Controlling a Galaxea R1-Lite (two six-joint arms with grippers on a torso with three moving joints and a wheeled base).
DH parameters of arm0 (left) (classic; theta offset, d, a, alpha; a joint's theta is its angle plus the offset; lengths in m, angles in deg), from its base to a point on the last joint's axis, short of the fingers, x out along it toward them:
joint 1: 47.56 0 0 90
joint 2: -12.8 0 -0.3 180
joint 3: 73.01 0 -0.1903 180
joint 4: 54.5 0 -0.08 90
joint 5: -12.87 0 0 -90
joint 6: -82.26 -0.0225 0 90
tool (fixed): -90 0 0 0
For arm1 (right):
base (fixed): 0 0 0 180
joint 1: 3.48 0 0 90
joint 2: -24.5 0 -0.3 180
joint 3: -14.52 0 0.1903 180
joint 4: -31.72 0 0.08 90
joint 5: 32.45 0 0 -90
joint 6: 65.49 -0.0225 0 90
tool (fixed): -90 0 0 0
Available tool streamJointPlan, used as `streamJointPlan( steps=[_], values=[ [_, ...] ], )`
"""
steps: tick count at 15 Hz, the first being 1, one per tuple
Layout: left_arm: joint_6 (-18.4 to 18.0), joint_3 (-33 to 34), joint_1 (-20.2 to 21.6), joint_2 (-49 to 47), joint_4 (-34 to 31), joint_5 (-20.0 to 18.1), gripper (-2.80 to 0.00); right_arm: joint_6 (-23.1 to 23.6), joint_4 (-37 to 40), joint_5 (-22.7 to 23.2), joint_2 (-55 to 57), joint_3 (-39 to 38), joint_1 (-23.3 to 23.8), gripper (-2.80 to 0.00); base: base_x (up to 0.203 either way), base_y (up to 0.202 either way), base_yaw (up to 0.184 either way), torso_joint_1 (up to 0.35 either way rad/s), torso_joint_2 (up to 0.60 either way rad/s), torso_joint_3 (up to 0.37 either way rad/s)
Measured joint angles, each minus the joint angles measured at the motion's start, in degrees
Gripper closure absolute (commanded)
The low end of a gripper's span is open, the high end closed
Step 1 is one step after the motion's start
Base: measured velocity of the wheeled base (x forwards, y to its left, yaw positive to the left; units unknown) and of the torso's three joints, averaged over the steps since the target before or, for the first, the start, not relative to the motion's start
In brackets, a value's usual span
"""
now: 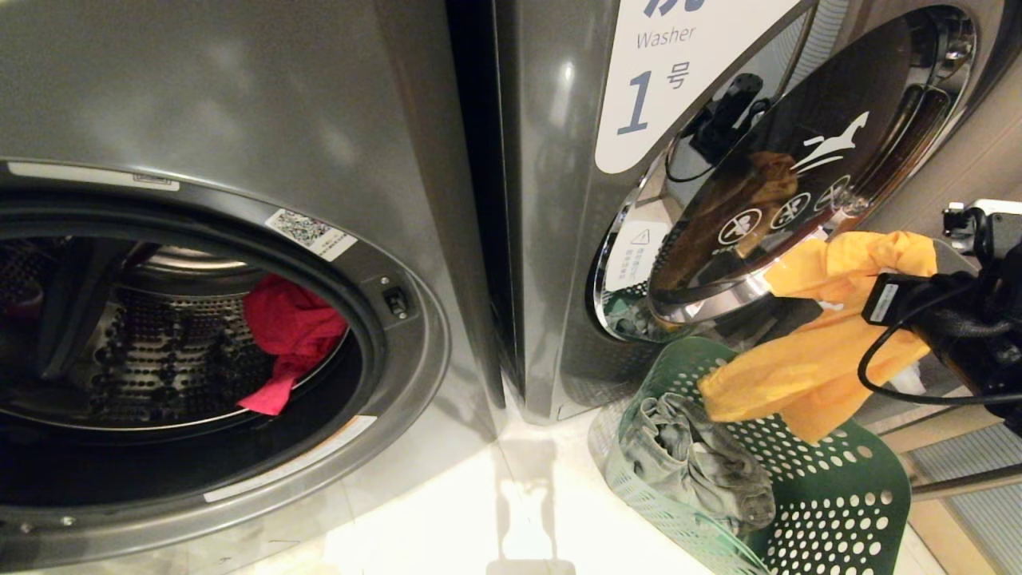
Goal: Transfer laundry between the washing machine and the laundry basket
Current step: Pick a cloth and place it into the basket
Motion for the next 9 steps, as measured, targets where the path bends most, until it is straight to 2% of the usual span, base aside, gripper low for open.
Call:
streamJointPlan(
  steps=[4, 9],
  values=[
    [0.0, 0.0, 0.0, 0.0, 0.0, 0.0, 0.00, 0.7, 0.1, 5.8, -3.0, -8.0, -1.9, 0.00, 0.000, 0.000, 0.000, 0.000, 0.00, 0.000],
    [0.0, 0.0, 0.0, 0.0, 0.0, 0.0, 0.00, 0.8, 0.0, 6.9, -8.3, -16.8, -8.3, 0.00, 0.000, 0.000, 0.000, 0.000, 0.00, 0.000]
  ],
)
